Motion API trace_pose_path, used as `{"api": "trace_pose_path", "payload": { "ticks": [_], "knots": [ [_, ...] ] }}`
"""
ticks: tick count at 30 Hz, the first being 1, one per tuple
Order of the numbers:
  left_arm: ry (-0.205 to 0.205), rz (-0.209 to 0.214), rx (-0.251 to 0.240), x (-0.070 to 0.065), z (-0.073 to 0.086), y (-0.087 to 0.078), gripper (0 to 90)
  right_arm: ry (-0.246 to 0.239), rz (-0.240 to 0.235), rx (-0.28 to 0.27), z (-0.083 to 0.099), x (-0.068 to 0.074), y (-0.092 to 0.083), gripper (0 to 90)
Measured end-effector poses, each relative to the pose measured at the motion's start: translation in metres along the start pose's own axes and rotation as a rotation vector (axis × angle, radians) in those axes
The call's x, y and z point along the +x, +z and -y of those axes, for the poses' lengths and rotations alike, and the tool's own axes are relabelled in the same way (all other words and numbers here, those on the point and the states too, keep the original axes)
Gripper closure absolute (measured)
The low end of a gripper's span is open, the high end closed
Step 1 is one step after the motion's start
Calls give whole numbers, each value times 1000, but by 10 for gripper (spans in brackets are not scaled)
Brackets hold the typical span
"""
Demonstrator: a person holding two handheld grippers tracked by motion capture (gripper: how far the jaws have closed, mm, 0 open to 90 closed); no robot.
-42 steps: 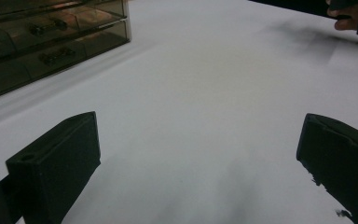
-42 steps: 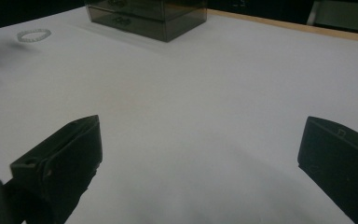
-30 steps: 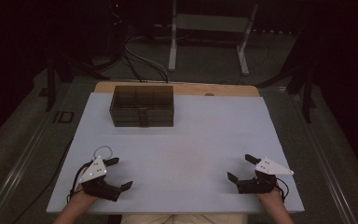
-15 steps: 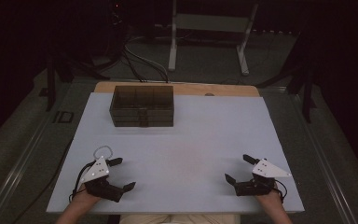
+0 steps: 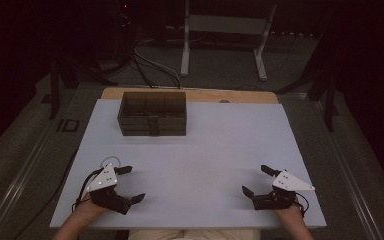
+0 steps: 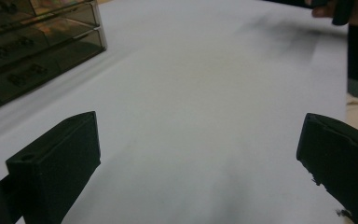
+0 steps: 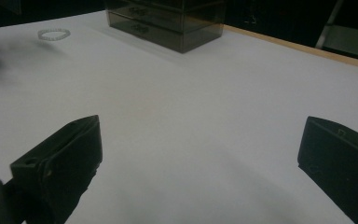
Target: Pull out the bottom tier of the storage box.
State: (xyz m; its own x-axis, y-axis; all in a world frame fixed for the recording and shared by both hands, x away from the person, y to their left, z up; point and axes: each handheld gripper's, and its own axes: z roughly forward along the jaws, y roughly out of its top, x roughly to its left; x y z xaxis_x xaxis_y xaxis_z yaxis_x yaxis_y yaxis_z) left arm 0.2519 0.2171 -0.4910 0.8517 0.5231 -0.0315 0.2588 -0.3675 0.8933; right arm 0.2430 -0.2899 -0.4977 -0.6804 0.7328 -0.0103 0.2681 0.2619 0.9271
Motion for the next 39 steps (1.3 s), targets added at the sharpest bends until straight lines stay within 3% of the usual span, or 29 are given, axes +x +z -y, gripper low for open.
{"api": "trace_pose_path", "payload": {
  "ticks": [7,20,29,39],
  "knots": [
    [58,-5,26,2,-17,-4,9,8,-5,-13,0,1,-2,0],
    [158,-15,31,15,-46,-7,9,5,-4,-7,0,1,-1,0],
    [218,-47,79,23,-56,-1,9,5,-3,-2,0,1,0,0],
    [253,-74,123,33,-65,5,9,3,-3,5,0,1,0,0]
  ]
}}
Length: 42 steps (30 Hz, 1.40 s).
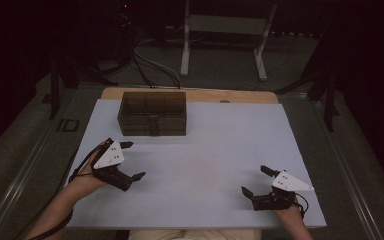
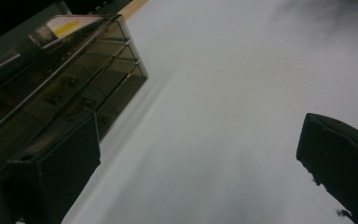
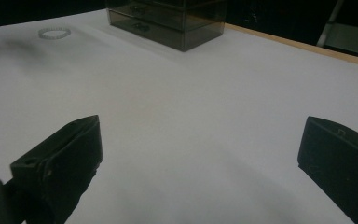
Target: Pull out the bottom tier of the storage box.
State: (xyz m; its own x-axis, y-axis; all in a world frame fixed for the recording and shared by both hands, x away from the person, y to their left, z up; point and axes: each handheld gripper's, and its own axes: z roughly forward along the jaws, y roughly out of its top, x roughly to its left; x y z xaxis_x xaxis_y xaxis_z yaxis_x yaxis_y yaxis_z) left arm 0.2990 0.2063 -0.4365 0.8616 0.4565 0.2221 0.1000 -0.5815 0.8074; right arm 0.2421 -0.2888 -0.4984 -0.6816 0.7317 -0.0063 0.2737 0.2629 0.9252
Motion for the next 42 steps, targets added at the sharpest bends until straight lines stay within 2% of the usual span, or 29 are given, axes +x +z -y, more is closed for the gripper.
{"api": "trace_pose_path", "payload": {
  "ticks": [2,7,9,16,17,20,22,23,25,26,29,30,31,32,34,35,37,38,41,42],
  "knots": [
    [9,0,17,2,-2,1,9,3,-3,1,0,0,0,0],
    [25,-34,58,8,-6,3,8,4,-4,11,1,0,2,0],
    [47,-44,91,10,-8,6,8,2,-2,14,1,0,2,0],
    [107,-65,120,13,-16,19,8,7,-1,15,1,0,2,0],
    [103,-63,121,13,-17,21,8,5,-1,13,1,0,2,0],
    [140,-79,161,15,-19,28,8,5,-1,15,1,0,2,0],
    [146,-81,171,15,-20,30,8,7,-2,13,1,0,1,0],
    [161,-89,188,16,-21,34,8,9,-2,12,1,0,1,0],
    [164,-99,218,16,-22,39,8,10,0,10,1,0,1,0],
    [183,-106,245,15,-22,42,8,11,0,12,1,-1,1,0],
    [192,-102,292,14,-23,49,9,10,-3,13,1,0,1,0],
    [207,-100,311,14,-23,52,8,11,-3,13,1,0,1,0],
    [207,-100,311,14,-23,52,8,10,-3,15,1,0,2,0],
    [248,-150,332,9,-22,58,9,11,-6,15,1,0,2,0],
    [259,-160,347,8,-23,60,9,11,-5,15,1,0,1,0],
    [293,-178,370,5,-23,65,9,14,-5,10,1,-1,1,0],
    [310,-185,395,4,-24,68,9,14,-6,10,1,-1,1,0],
    [337,-197,405,3,-24,71,9,14,-6,10,1,-1,1,0],
    [356,-213,431,1,-23,76,9,15,-8,9,1,-1,0,0],
    [380,-236,449,-1,-23,79,9,17,-9,9,1,-1,0,0]
  ]
}}
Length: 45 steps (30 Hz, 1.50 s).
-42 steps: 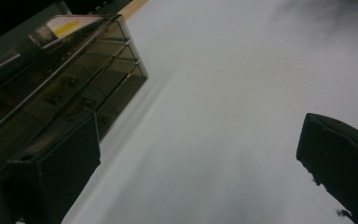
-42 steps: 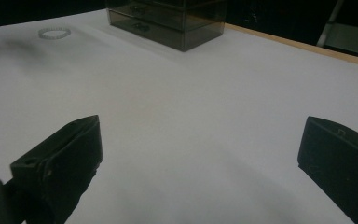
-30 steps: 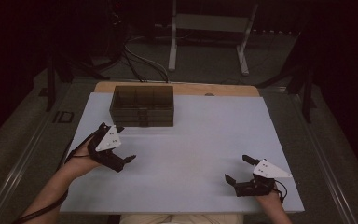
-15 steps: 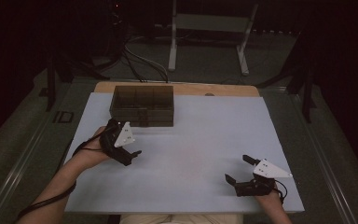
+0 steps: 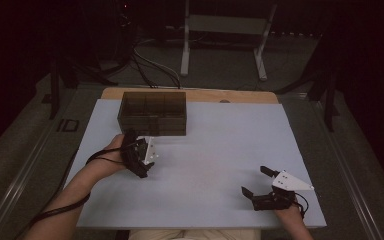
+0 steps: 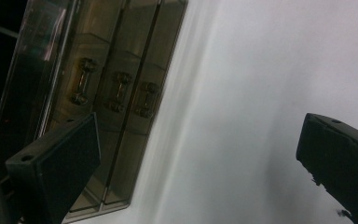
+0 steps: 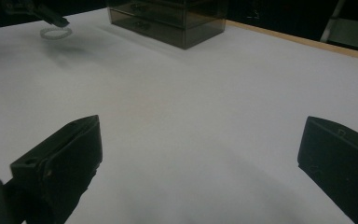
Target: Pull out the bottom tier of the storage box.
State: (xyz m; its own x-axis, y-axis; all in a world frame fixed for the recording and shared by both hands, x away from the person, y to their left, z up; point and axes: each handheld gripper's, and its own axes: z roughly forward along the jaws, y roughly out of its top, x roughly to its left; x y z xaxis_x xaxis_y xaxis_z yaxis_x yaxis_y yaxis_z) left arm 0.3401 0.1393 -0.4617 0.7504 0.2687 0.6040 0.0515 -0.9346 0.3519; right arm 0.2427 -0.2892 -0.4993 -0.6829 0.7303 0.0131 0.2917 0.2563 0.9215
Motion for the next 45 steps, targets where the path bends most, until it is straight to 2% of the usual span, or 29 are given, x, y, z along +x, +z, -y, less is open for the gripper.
{"api": "trace_pose_path", "payload": {
  "ticks": [4,5,9,10,11,12,14,17,22,24,26,28,30,32,35,36,39,40,41,42,44,45],
  "knots": [
    [23,-27,27,-2,-2,3,22,-2,-3,-2,0,0,0,0],
    [48,-53,67,-3,-4,6,22,4,-3,-2,0,0,0,0],
    [100,-111,120,-6,-6,13,22,-1,-3,-3,0,0,0,0],
    [100,-111,120,-6,-6,13,22,-1,-3,-3,0,0,0,0],
    [139,-141,146,-9,-7,17,23,-2,3,-1,0,0,0,0],
    [139,-150,154,-10,-7,19,23,-4,8,0,0,0,-1,0],
    [188,-180,187,-13,-7,24,47,-1,11,-5,0,-1,-1,0],
    [231,-201,227,-16,-6,29,50,2,15,-7,0,-1,-2,0],
    [251,-221,248,-18,-7,36,71,-1,14,-7,0,-1,-1,0],
    [255,-252,248,-20,-7,41,80,-4,13,-4,0,-1,-1,0],
    [281,-267,256,-22,-8,44,91,-4,15,-7,0,-1,-1,0],
    [288,-282,253,-23,-8,46,148,0,14,-7,0,-1,-2,0],
    [324,-313,274,-25,-8,52,158,-2,16,-5,0,-1,-2,0],
    [324,-328,285,-25,-7,56,169,-1,17,-7,0,-1,-2,0],
    [356,-356,299,-26,-5,62,211,-2,18,-5,0,-1,-2,0],
    [356,-362,307,-26,-4,63,211,-1,17,-5,0,-1,-2,0],
    [361,-371,315,-26,-4,66,243,0,17,-6,0,-1,-2,0],
    [344,-367,312,-27,-3,69,243,-1,17,-4,0,-1,-2,0],
    [353,-373,315,-27,-3,71,247,-1,17,-4,0,-1,-2,0],
    [346,-360,320,-27,-3,72,272,-1,17,-4,0,-1,-2,0],
    [363,-380,311,-28,-3,76,311,2,16,-6,0,-1,-2,0],
    [358,-369,317,-28,-3,76,330,0,16,-5,0,-1,-2,0]
  ]
}}
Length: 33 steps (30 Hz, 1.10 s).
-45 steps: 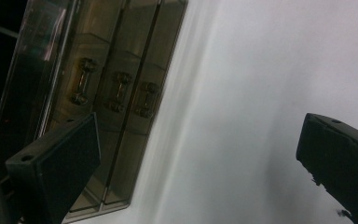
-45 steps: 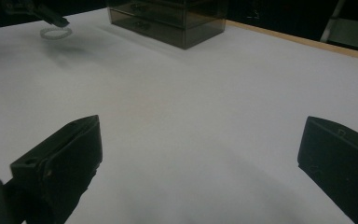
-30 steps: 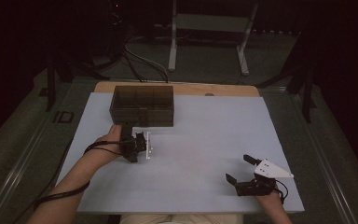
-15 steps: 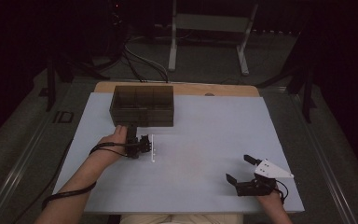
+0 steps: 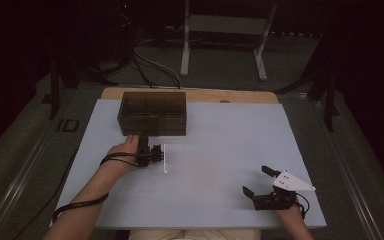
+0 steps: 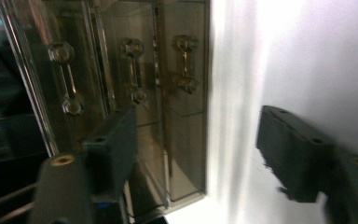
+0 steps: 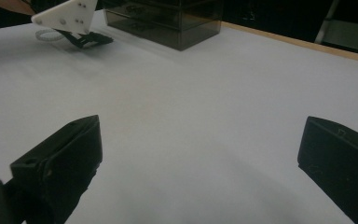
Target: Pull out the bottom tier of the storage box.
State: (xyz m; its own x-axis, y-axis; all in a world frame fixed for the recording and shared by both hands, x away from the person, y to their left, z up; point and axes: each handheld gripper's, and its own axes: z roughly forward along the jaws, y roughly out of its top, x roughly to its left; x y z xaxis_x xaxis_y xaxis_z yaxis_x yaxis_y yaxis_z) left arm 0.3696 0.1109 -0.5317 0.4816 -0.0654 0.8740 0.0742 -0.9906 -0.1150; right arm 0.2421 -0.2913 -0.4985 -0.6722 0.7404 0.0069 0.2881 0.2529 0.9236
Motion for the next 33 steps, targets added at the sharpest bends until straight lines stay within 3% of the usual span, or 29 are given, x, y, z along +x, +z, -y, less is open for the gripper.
{"api": "trace_pose_path", "payload": {
  "ticks": [3,20,25,26,30,33],
  "knots": [
    [31,-12,-5,-2,-2,2,376,2,0,1,0,0,0,0],
    [-1,-80,4,-4,-10,19,712,5,2,-3,-1,0,-2,0],
    [-6,-69,16,-6,-10,23,770,2,11,-7,-1,-1,-2,0],
    [-7,-51,29,-6,-10,23,771,6,11,-9,-1,-1,-3,0],
    [-29,-70,25,-7,-9,27,796,8,11,-5,-1,-1,-3,0],
    [-20,-72,29,-7,-11,28,796,8,10,-4,-1,-1,-3,0]
  ]
}}
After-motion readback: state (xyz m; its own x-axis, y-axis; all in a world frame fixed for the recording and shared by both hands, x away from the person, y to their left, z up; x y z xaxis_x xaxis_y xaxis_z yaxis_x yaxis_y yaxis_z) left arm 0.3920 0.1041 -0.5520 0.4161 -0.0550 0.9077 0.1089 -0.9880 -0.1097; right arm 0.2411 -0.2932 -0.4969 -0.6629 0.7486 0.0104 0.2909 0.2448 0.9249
